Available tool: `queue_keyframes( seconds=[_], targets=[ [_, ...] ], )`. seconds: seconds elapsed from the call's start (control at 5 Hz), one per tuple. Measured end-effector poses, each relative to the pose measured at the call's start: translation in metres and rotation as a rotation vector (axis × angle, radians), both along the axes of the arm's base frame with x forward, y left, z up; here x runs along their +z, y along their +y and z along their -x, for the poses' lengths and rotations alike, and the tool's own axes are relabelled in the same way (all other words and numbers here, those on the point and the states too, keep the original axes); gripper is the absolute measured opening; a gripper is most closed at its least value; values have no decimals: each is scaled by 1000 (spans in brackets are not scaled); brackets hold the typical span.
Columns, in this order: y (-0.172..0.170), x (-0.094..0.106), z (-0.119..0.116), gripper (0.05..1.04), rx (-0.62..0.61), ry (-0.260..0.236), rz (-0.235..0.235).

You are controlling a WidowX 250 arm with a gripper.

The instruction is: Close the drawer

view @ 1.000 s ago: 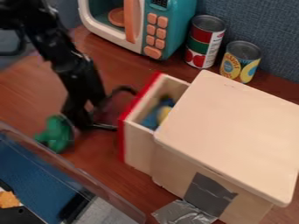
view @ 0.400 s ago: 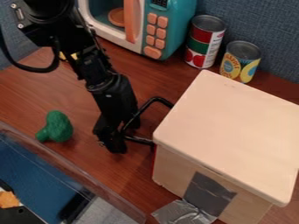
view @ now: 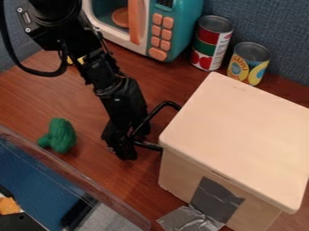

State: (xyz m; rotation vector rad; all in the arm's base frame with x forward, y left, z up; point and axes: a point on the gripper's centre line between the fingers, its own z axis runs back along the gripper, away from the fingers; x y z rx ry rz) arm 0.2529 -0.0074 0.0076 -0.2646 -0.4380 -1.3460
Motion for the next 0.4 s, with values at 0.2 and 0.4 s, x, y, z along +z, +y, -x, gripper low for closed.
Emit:
queue_keyframes(
  seconds=[0.2,0.4],
  targets=[
    [-4,1,3,1001,-11,19,28],
    [15,17,13,1001,36,22,48]
  ],
)
